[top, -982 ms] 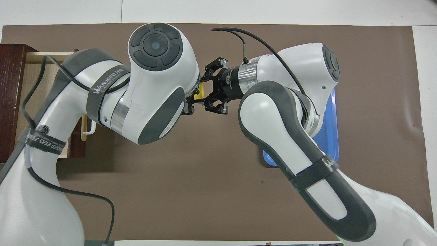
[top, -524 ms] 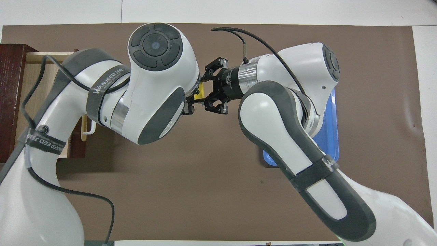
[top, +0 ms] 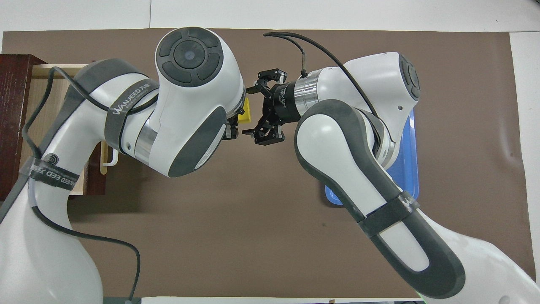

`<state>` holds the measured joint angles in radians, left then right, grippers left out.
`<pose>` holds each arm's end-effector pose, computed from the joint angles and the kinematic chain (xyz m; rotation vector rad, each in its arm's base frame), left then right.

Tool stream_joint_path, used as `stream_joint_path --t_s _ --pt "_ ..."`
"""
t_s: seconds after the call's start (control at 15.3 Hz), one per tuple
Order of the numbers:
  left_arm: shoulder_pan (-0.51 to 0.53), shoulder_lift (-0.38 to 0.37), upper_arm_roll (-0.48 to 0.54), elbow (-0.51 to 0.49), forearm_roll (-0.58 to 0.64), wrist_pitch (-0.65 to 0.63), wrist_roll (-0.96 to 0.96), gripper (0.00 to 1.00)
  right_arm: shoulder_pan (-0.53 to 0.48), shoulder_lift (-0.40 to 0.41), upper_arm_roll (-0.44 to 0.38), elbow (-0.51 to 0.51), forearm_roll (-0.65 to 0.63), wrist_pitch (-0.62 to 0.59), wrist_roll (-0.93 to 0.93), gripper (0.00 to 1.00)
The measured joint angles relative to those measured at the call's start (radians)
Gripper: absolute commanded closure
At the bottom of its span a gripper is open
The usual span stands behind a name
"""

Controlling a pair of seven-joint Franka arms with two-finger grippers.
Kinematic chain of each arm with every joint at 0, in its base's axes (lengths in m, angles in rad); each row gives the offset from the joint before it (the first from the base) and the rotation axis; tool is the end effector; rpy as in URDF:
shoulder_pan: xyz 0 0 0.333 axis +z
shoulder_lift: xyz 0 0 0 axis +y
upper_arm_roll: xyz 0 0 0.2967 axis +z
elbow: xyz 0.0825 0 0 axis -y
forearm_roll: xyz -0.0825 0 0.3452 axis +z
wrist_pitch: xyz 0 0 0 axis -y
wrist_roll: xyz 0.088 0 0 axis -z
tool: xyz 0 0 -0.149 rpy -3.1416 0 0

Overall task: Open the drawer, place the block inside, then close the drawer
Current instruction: 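Lower the block into the drawer while the right gripper withdraws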

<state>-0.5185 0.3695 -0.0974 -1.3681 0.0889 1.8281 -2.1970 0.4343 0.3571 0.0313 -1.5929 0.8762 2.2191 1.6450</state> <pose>0.5330 -0.3532 0.4645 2.1622 2.1618 0.1018 0.5731 0.3417 0.4334 -1.6735 1.7940 0.7100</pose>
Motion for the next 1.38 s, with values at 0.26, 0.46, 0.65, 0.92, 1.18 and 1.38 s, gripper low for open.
stream_joint_path --t_s 0.26,0.46,0.65,0.92,1.18,1.38 --pt "0.018 0.0 0.011 0.001 0.031 -0.08 0.056 1.0 -0.08 -0.004 -0.008 0.018 0.0 -0.071 0.004 0.0" --pt "0.076 -0.004 0.015 0.003 0.036 -0.104 0.182 1.0 -0.248 -0.03 -0.018 0.053 -0.032 -0.21 -0.015 0.0" --pt "0.164 -0.021 0.017 0.003 0.036 -0.117 0.32 1.0 -0.358 -0.064 -0.02 0.077 -0.156 -0.314 -0.09 0.0" --pt "0.311 -0.062 0.019 0.003 0.02 -0.158 0.528 1.0 -0.407 -0.106 -0.023 0.087 -0.279 -0.398 -0.245 0.0" --pt "0.456 -0.125 0.019 -0.045 -0.019 -0.176 0.752 1.0 -0.46 -0.151 -0.024 0.09 -0.371 -0.506 -0.46 0.0" --pt "0.548 -0.162 0.019 -0.124 -0.044 -0.128 0.86 1.0 -0.486 -0.186 -0.025 0.092 -0.459 -0.591 -0.669 0.0"
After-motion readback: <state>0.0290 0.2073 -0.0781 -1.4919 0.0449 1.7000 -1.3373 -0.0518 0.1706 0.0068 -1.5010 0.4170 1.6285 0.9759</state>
